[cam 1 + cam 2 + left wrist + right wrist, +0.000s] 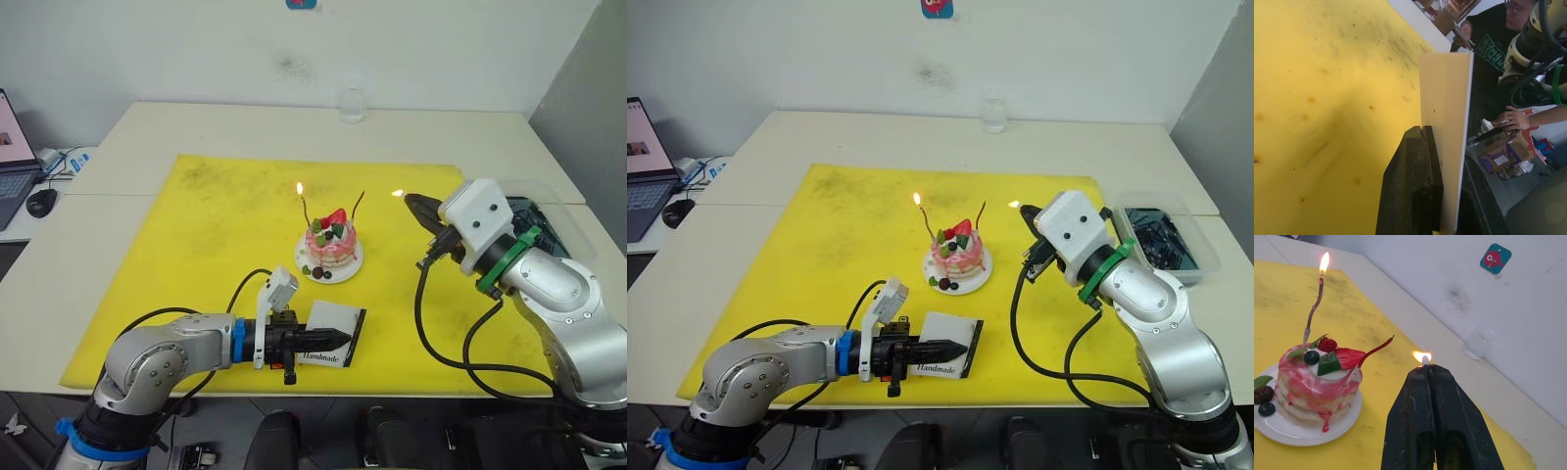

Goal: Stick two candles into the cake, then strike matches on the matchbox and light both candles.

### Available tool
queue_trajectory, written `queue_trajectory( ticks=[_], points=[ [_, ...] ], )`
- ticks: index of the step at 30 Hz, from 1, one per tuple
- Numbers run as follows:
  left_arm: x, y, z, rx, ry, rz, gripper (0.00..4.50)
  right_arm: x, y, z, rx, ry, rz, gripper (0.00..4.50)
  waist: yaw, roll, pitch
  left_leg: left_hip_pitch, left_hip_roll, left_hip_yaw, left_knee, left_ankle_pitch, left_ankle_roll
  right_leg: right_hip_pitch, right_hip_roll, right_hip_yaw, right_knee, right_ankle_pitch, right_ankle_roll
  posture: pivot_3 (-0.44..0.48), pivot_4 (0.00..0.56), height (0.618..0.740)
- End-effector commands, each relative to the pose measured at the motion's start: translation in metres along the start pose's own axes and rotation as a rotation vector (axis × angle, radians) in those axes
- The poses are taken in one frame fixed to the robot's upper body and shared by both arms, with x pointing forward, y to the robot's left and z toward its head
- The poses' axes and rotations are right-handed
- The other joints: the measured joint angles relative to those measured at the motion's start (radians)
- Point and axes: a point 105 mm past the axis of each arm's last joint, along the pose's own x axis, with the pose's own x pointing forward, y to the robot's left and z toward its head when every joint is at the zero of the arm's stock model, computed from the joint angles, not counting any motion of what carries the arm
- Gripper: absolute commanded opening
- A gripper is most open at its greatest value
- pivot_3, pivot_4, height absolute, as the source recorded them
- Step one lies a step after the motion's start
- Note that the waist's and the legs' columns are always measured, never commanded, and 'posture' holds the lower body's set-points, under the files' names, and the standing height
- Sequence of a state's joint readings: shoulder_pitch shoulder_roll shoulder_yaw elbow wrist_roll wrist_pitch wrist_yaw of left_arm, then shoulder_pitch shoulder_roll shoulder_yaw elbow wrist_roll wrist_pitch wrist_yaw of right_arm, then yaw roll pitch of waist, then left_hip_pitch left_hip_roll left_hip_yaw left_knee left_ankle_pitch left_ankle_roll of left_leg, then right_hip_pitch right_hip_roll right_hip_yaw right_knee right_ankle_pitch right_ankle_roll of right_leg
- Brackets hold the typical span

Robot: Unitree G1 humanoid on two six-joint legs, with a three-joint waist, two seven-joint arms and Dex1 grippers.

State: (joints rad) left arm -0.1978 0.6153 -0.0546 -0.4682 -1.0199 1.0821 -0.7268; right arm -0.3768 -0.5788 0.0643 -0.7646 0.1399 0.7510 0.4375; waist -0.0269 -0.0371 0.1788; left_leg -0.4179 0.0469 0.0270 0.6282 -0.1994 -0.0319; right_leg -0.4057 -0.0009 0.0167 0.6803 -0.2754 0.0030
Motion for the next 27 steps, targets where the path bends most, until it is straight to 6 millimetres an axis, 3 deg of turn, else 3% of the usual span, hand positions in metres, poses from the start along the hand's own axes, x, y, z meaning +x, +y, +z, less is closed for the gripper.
queue_trajectory(
  ticks=[1,10,27],
  points=[
    [-0.004,-0.006,0.005,0.043,-0.014,0.000,0.00,0.008,-0.005,0.016,-0.047,-0.056,0.003,0.02,-0.001,0.000,0.000,0.000,0.000,0.000,0.000,0.000,0.000,0.000,0.000,0.000,0.000,0.000,0.000,0.000,0.150,0.740],
    [-0.001,-0.004,0.009,0.056,-0.031,0.006,0.00,0.034,0.004,0.012,-0.092,-0.059,0.054,0.02,-0.001,0.000,0.000,0.000,0.000,0.000,0.000,0.000,0.000,0.000,0.000,0.000,0.000,0.000,0.000,0.000,0.150,0.740],
    [0.003,-0.006,0.010,0.060,-0.039,-0.001,0.00,0.050,0.007,-0.004,-0.108,-0.057,0.031,0.02,-0.001,0.000,0.000,0.000,0.000,0.000,0.000,0.000,0.000,0.000,0.000,0.000,0.000,0.000,0.000,0.000,0.150,0.740]
  ],
)
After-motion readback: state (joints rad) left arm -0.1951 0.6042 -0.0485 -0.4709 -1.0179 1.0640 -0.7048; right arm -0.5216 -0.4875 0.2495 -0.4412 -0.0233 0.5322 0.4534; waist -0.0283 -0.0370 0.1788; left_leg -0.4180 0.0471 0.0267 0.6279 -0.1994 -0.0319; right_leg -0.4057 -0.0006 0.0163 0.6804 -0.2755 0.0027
